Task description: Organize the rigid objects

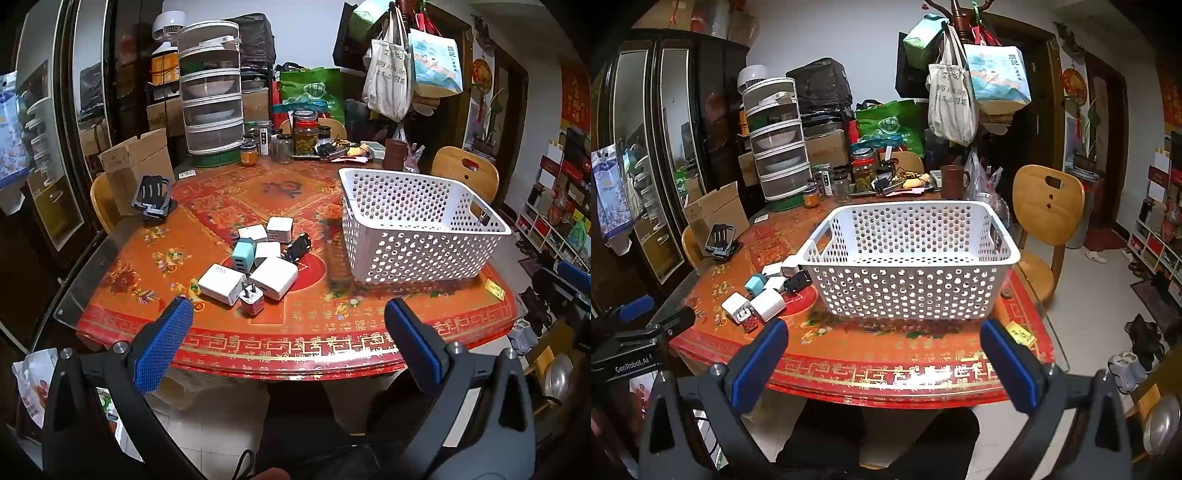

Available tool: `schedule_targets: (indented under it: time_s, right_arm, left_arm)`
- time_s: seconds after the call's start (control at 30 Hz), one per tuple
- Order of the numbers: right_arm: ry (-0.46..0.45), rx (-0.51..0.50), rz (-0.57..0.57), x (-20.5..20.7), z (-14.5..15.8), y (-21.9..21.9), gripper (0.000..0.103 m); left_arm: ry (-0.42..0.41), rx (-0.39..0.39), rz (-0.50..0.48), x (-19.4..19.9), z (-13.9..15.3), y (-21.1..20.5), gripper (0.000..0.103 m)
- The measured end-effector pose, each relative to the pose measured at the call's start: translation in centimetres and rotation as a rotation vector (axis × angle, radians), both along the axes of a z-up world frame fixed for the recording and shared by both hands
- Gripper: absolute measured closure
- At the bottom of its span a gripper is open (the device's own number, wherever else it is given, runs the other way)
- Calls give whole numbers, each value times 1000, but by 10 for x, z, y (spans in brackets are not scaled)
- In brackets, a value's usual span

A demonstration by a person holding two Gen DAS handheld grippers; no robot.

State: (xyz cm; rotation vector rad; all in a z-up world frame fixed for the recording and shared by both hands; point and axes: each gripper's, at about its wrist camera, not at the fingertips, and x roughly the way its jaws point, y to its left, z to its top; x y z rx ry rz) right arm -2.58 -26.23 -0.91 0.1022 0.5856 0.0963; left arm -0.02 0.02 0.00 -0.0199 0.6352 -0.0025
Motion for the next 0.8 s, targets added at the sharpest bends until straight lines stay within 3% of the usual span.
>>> schedule_targets:
  time_s: [0.8]
  right_arm:
    - [-13,-18,-11,-1,5,-4,0]
  left_arm:
    - [11,7,-17,2,-3,-2,1]
